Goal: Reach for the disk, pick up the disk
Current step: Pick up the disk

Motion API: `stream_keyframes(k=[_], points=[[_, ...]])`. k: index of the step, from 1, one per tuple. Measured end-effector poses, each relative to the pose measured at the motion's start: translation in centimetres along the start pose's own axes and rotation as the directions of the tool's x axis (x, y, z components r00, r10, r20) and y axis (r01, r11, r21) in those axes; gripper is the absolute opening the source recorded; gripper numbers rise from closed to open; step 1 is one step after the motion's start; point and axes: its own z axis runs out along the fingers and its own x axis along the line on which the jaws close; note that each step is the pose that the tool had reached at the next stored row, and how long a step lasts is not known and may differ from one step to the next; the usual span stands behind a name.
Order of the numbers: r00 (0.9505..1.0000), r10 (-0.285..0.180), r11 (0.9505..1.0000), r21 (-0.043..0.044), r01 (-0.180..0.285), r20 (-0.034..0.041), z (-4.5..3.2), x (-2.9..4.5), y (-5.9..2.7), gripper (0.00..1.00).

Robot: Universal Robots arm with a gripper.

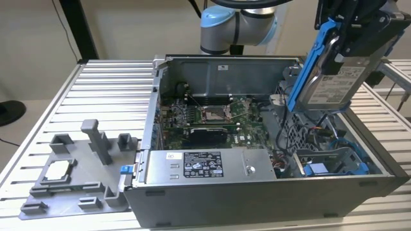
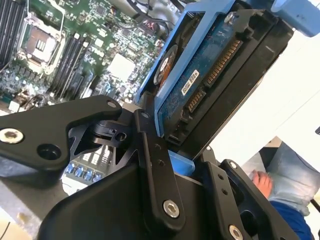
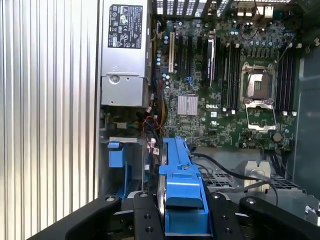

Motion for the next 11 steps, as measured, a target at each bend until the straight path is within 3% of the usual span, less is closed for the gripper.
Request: stream_keyframes(k=[9,11], points=[[1.0,0.0,1.0,-0.0024,0.0,0.0,-0.01,1.16,-0.48,0.0],[1.0,0.0,1.0,-0.0024,0.0,0.0,-0.02,1.73,-0.85,0.0]])
